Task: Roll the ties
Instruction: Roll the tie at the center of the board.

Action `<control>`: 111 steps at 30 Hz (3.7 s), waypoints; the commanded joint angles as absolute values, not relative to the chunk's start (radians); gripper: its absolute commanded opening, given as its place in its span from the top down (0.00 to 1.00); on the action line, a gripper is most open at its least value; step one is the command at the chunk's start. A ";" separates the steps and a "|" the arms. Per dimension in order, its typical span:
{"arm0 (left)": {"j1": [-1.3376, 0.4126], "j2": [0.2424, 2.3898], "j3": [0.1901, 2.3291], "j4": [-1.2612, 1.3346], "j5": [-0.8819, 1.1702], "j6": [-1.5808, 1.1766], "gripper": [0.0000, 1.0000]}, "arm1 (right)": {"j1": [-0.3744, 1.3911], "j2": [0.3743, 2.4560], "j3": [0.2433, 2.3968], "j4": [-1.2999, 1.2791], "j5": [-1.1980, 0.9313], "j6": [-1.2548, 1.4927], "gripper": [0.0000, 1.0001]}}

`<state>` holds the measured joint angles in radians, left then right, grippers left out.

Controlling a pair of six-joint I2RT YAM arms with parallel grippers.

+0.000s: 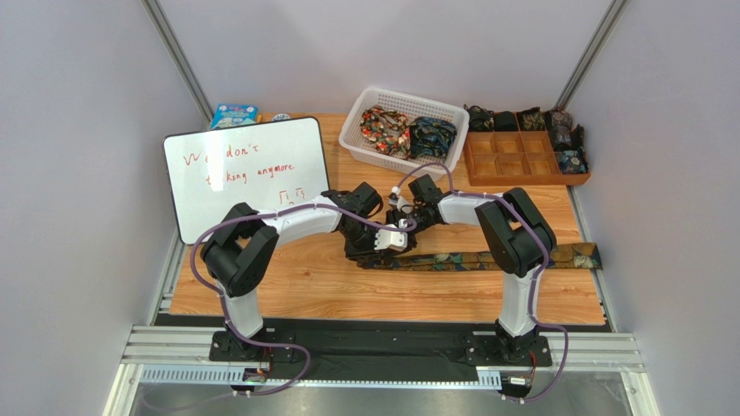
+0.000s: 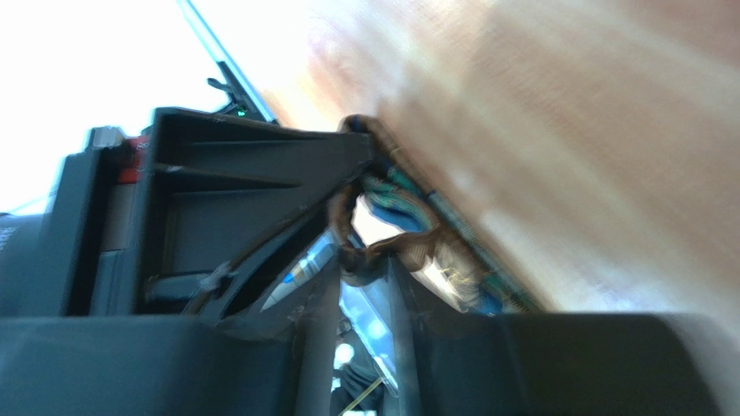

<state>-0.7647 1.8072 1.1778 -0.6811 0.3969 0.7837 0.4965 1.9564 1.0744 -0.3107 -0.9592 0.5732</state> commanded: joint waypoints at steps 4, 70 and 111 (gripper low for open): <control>-0.755 1.769 1.178 -0.690 0.420 0.784 0.44 | 0.482 2.000 1.131 -0.429 -0.911 0.468 1.00; -0.792 1.720 1.198 -0.609 0.514 0.701 0.59 | 0.446 2.092 1.049 -0.269 -0.836 0.457 1.00; -0.836 1.973 1.353 -0.673 0.436 0.673 0.69 | 0.327 1.813 1.017 -0.378 -0.980 0.448 0.69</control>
